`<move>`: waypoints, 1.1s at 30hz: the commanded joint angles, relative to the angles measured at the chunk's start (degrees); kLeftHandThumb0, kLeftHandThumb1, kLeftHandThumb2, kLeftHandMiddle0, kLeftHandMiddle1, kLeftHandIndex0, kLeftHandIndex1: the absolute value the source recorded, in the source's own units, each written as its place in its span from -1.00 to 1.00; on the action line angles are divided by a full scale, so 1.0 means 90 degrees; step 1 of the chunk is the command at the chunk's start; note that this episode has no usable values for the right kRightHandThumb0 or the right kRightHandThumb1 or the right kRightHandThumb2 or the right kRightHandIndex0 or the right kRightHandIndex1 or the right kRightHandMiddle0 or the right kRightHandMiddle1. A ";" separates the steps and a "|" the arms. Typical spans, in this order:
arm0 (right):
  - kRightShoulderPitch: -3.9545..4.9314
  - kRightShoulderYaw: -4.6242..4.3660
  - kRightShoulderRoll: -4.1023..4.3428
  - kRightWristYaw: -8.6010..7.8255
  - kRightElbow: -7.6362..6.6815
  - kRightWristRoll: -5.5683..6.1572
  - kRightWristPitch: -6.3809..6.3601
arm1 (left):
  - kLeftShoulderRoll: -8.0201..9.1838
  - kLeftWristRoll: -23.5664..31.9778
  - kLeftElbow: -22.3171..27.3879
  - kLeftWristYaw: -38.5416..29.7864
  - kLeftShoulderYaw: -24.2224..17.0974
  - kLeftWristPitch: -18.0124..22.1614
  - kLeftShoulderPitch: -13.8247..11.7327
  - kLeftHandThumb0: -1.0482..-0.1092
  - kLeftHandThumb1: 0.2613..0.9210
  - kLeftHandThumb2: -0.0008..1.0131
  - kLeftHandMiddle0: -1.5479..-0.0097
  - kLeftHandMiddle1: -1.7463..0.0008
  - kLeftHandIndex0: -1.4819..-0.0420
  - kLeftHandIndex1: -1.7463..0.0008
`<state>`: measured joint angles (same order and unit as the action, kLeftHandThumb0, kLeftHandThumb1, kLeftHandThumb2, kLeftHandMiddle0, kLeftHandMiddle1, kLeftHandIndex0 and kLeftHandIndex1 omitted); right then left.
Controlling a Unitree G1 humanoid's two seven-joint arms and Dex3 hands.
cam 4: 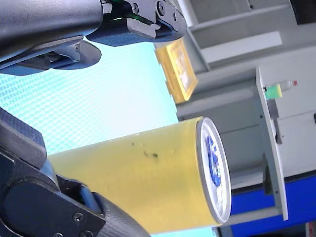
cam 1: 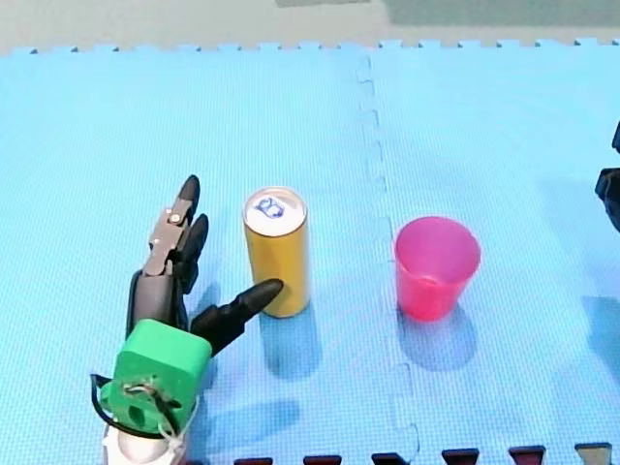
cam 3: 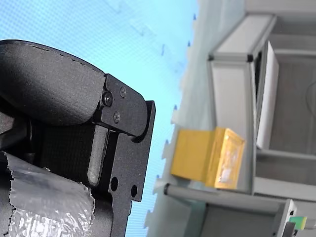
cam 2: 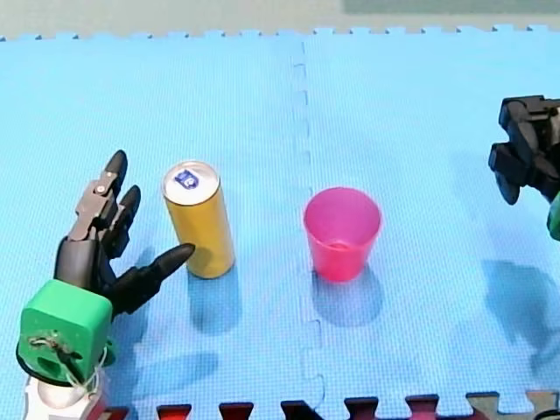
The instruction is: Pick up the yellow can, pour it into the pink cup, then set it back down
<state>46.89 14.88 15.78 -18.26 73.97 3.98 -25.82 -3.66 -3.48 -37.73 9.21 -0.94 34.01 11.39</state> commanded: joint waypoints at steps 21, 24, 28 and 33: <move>0.0029 -0.0045 0.0014 0.0071 0.0001 -0.0037 0.0017 | 0.0041 0.0325 0.0241 -0.0627 -0.0086 -0.0492 0.0020 0.09 0.08 -0.99 0.63 1.00 0.73 1.00; 0.0029 -0.0047 0.0003 0.0076 0.0003 -0.0035 0.0013 | 0.0140 0.0219 0.0257 -0.0778 0.0004 -0.0653 0.0060 0.08 0.09 -0.99 0.61 0.99 0.73 1.00; 0.0035 -0.0058 -0.0004 0.0094 0.0006 -0.0046 0.0010 | 0.0184 0.0197 0.0189 -0.0996 0.0078 -0.0902 0.0263 -0.01 0.13 -0.99 0.61 1.00 0.73 1.00; 0.0044 -0.0062 -0.0014 0.0095 0.0007 -0.0049 0.0005 | 0.0152 0.0517 0.0217 -0.1515 0.0071 -0.1167 0.0446 -0.05 0.12 -1.00 0.66 1.00 0.74 1.00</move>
<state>47.05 14.32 15.54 -17.43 73.98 3.56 -25.75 -2.42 0.60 -35.92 -3.83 -0.25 24.01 14.80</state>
